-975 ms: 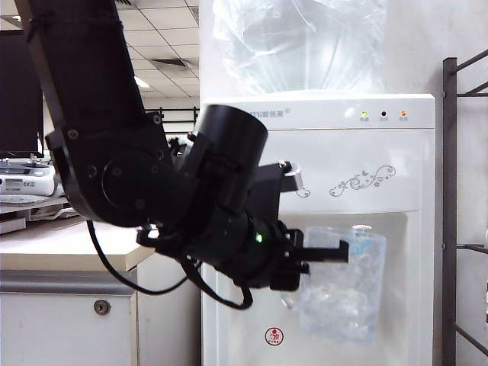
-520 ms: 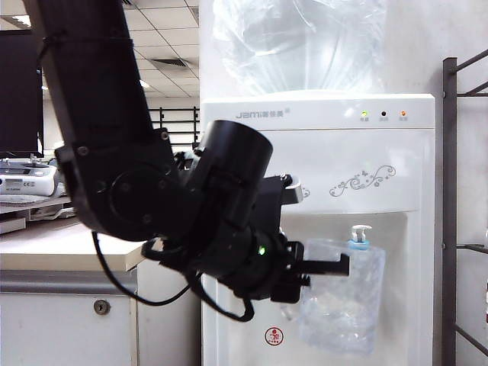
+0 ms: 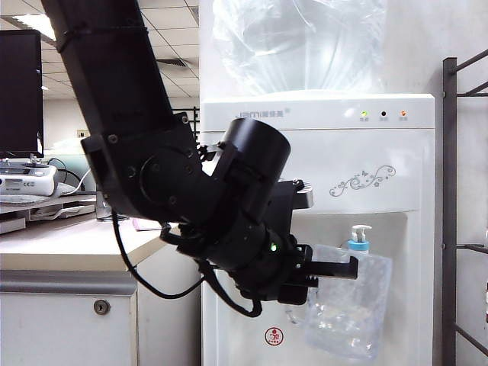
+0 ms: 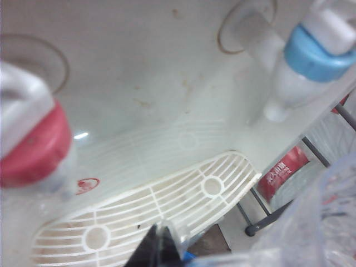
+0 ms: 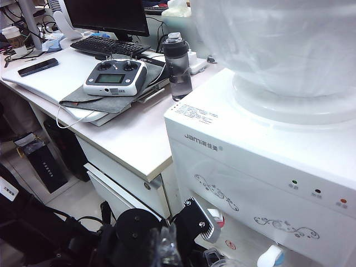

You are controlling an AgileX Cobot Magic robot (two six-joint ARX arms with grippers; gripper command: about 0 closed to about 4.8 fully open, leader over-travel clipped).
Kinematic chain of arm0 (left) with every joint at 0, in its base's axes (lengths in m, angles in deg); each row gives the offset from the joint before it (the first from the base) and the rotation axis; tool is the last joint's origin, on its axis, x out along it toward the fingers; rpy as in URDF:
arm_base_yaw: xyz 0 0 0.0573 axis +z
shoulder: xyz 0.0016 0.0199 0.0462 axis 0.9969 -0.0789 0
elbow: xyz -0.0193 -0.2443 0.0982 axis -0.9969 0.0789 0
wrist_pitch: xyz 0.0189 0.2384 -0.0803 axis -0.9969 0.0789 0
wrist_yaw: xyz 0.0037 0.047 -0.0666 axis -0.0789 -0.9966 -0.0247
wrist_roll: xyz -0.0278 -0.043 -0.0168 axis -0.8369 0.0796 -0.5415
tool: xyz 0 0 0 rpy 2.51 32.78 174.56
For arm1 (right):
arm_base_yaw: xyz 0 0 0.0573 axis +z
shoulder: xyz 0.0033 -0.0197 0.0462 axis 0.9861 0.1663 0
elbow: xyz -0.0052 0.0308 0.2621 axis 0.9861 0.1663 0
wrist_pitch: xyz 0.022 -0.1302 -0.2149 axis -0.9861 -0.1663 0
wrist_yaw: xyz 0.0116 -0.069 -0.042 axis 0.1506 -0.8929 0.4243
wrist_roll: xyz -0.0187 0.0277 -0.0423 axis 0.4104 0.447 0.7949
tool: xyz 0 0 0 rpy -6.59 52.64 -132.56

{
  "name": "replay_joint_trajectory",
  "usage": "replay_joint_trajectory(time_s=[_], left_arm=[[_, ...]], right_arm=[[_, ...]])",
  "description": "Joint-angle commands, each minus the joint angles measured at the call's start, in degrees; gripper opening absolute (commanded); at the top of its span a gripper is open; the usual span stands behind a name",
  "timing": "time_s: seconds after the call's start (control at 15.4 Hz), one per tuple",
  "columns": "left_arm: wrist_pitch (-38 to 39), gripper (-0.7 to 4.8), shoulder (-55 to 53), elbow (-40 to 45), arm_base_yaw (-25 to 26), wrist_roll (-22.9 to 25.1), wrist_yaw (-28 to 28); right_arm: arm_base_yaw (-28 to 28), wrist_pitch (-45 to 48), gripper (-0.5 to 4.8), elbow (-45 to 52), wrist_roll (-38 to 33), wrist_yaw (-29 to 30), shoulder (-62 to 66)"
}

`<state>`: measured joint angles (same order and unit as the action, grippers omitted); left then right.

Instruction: Pick up the plastic mug from the left desk, go to the cold water outlet of the water dispenser, press the vertical switch to get some water, then put the mug back on the desk.

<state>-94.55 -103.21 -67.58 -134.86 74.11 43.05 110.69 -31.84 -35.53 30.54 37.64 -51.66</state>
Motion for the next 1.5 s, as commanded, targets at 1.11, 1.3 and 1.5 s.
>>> replay_joint_trajectory(time_s=[1.11, 1.3, 1.5], left_arm=[[8.63, -0.06, -2.45, -6.47, -0.09, -9.77, -2.16], [11.85, -0.06, -2.86, -8.13, -0.09, -9.70, -2.60], [12.85, -0.06, -3.93, -10.43, -0.09, -9.75, -2.56]], right_arm=[[0.04, 2.86, -0.01, -0.22, 0.11, 0.04, -1.86], [0.04, 2.97, -0.01, -0.22, 0.11, 0.04, -2.14], [0.04, 2.95, -0.01, -0.22, 0.11, 0.04, -2.19]])
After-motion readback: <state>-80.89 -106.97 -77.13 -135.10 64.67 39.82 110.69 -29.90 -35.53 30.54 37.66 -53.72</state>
